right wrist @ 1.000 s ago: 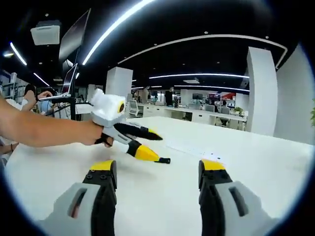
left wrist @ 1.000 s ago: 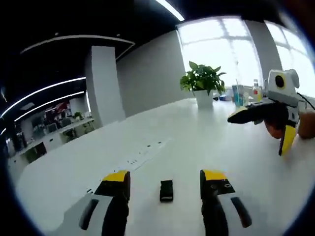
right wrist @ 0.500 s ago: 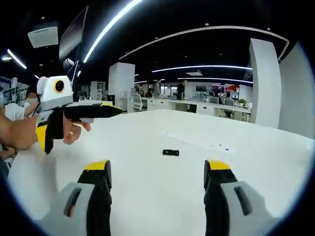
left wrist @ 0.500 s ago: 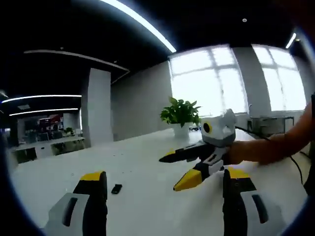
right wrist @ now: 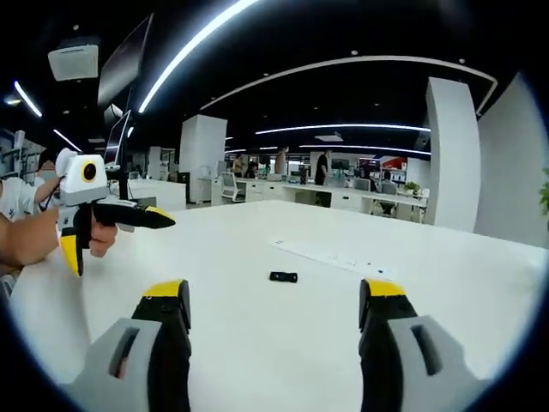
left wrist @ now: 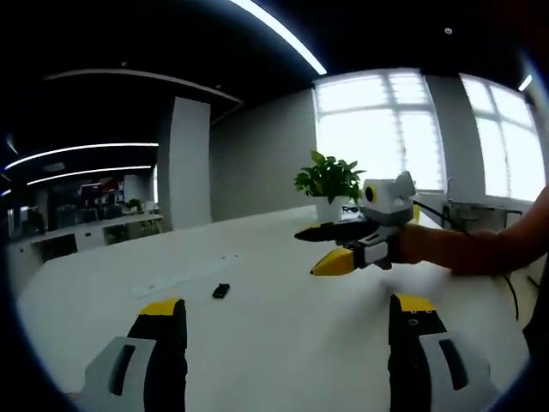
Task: Snap the two parts of the plastic buckle together until the buckle closes and remains connected.
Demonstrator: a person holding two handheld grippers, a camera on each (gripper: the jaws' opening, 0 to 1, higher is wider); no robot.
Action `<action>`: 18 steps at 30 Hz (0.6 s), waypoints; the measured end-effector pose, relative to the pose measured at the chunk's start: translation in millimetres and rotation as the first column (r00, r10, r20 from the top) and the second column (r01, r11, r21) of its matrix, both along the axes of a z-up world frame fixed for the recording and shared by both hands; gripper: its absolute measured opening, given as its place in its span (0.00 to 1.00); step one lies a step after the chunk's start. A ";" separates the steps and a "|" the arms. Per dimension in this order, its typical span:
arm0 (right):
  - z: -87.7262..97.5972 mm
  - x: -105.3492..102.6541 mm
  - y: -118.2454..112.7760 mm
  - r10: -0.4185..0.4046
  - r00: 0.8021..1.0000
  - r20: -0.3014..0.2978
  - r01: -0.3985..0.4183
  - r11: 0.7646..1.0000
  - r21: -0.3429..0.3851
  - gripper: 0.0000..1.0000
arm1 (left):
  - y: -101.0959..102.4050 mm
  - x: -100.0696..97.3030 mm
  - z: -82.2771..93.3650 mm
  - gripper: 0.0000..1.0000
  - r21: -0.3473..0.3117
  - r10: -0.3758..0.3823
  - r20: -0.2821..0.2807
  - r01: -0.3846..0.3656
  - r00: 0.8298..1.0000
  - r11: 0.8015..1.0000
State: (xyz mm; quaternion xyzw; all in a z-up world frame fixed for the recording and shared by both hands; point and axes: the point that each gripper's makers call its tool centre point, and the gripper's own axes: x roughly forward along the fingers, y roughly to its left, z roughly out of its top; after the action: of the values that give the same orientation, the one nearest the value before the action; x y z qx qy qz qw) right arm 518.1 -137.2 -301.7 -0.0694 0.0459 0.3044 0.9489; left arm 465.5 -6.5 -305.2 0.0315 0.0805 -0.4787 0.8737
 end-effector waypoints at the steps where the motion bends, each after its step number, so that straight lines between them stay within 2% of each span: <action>1: 0.1 0.3 -0.2 -0.001 1.000 0.001 0.001 1.000 0.000 0.80 | 1.2 1.4 0.0 0.99 -0.002 0.005 0.001 -0.005 1.000 1.000; 10: -8.2 1.3 -2.1 -0.009 1.000 -0.021 0.009 1.000 0.001 0.79 | 6.2 6.3 -13.8 0.99 0.027 0.026 -0.021 -0.025 0.999 0.999; 15: -3.2 -1.5 -0.1 -0.009 1.000 -0.010 0.009 1.000 0.010 0.79 | 5.3 2.7 -11.0 0.99 0.034 0.034 -0.014 -0.033 0.999 0.999; 18: -8.0 -1.3 3.3 -0.005 1.000 -0.008 0.005 1.000 -0.025 0.79 | 2.4 -4.7 -8.9 0.99 0.043 0.019 -0.007 -0.019 1.000 0.999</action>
State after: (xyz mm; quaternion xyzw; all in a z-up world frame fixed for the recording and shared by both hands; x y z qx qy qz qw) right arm 516.7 -133.8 -309.8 -0.0800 0.0536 0.3019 0.9485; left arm 460.8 -4.1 -314.1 0.0477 0.0944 -0.4688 0.8770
